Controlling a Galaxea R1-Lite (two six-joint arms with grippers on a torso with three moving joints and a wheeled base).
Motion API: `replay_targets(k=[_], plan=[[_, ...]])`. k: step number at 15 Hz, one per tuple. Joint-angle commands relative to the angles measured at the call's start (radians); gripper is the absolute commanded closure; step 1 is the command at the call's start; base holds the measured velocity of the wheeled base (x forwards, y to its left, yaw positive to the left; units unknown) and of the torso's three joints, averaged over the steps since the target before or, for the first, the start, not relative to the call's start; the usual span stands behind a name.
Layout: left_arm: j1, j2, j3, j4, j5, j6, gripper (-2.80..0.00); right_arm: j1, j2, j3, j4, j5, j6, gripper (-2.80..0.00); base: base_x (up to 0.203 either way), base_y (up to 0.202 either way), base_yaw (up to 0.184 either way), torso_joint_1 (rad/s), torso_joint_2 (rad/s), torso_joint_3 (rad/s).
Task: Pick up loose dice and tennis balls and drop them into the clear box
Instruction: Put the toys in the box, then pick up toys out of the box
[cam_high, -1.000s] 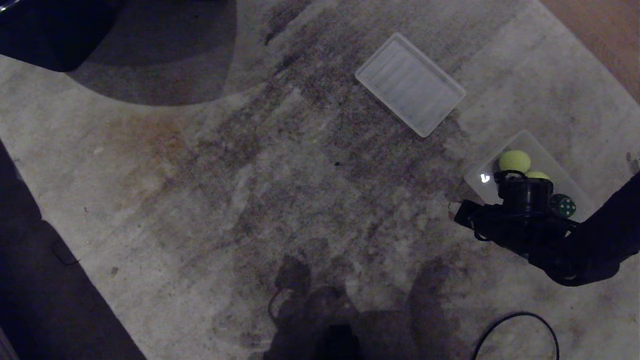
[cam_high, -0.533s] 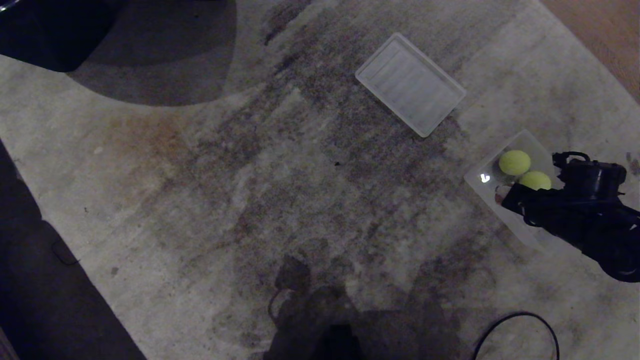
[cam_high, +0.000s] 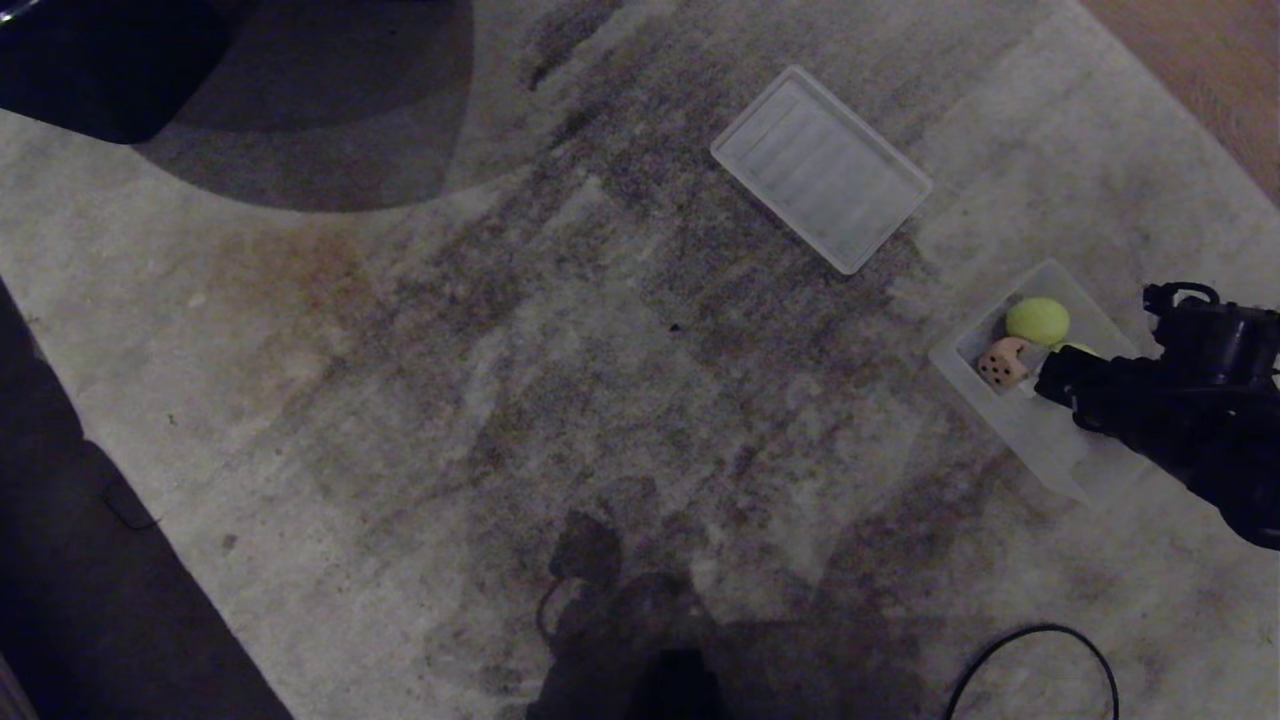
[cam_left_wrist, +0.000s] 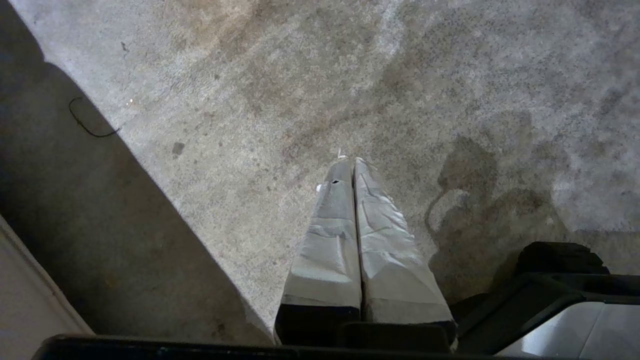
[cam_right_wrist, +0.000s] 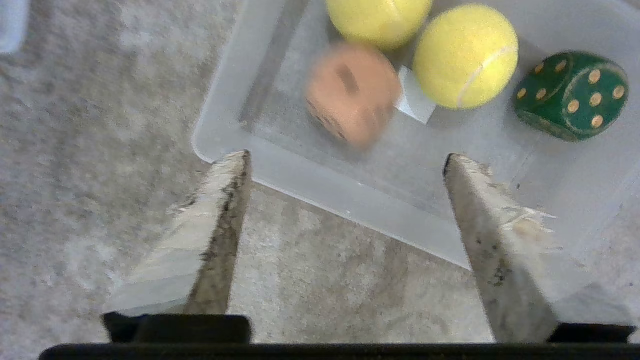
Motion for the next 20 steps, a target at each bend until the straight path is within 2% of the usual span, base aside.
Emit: replay_targets(k=[1, 3, 4, 6, 11, 16, 18, 20], plan=[[0.000, 0.002, 0.002, 0.000, 0.001, 0.000, 0.00, 0.006, -0.065, 0.021, -0.003, 0.000, 0.005, -2.80, 0.000, 0.000, 0.000, 0.000, 0.00, 0.000], [0.000, 0.002, 0.002, 0.000, 0.001, 0.000, 0.00, 0.030, -0.151, 0.081, 0.009, 0.006, 0.007, -2.80, 0.000, 0.000, 0.000, 0.000, 0.00, 0.000], [0.000, 0.002, 0.002, 0.000, 0.001, -0.001, 0.00, 0.045, -0.207, 0.121, 0.028, 0.015, 0.005, 0.00, 0.000, 0.000, 0.000, 0.000, 0.00, 0.000], [0.000, 0.002, 0.002, 0.000, 0.001, -0.001, 0.00, 0.076, -0.349, 0.211, 0.109, 0.033, -0.005, 0.00, 0.000, 0.000, 0.000, 0.000, 0.00, 0.000], [0.000, 0.002, 0.002, 0.000, 0.001, -0.001, 0.00, 0.111, -0.872, 0.487, 0.431, 0.048, -0.134, 0.00, 0.000, 0.000, 0.000, 0.000, 0.00, 0.000], [0.000, 0.002, 0.002, 0.000, 0.001, 0.001, 0.00, 0.109, -1.451, 0.619, 0.911, 0.077, -0.192, 0.00, 0.000, 0.000, 0.000, 0.000, 0.00, 0.000], [0.000, 0.002, 0.002, 0.000, 0.001, -0.001, 0.00, 0.094, -1.603, 0.656, 1.010, 0.112, -0.214, 0.00, 0.000, 0.000, 0.000, 0.000, 0.00, 0.000], [0.000, 0.002, 0.002, 0.000, 0.001, -0.001, 0.00, 0.087, -1.658, 0.693, 1.035, 0.146, -0.233, 0.00, 0.000, 0.000, 0.000, 0.000, 0.00, 0.000]])
